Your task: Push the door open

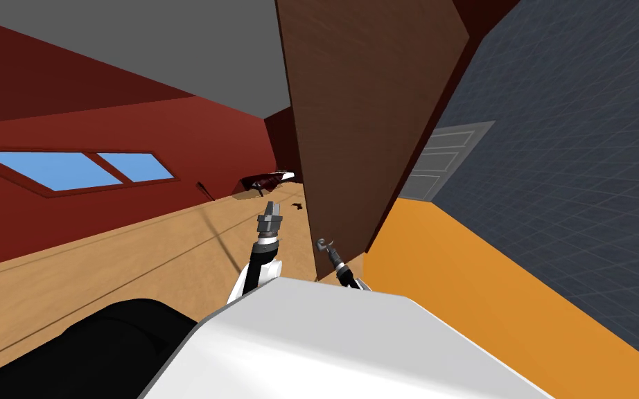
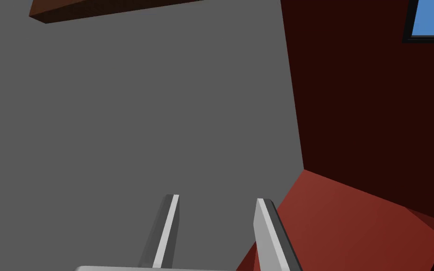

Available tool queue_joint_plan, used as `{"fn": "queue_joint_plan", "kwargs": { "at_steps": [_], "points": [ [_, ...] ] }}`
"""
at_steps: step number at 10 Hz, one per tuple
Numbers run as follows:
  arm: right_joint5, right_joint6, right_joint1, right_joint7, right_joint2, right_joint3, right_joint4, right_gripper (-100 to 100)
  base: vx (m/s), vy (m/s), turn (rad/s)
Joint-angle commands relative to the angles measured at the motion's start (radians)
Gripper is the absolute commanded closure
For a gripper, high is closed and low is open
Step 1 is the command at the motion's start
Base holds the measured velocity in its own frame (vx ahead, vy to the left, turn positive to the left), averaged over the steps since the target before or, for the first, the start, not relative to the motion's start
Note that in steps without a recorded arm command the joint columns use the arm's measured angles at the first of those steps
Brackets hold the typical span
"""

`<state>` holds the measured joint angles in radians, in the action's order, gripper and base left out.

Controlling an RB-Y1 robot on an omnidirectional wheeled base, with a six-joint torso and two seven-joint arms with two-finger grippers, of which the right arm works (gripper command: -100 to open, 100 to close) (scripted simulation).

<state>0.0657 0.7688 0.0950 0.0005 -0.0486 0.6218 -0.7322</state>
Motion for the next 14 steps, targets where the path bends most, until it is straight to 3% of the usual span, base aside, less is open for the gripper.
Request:
{"fn": "queue_joint_plan", "kwargs": {
  "at_steps": [1, 10, 14],
  "points": [
    [0.011, -0.016, -0.008, 0.007, -0.022, -0.037, -0.022, 100, 0.117, 0.156, -0.057],
    [0.034, -0.011, -0.001, 0.023, -0.022, -0.121, -0.007, 100, 0.082, 0.111, -0.039],
    [0.049, -0.007, 0.004, 0.034, -0.011, -0.175, 0.002, 100, 0.117, 0.147, -0.056]
  ]
}}
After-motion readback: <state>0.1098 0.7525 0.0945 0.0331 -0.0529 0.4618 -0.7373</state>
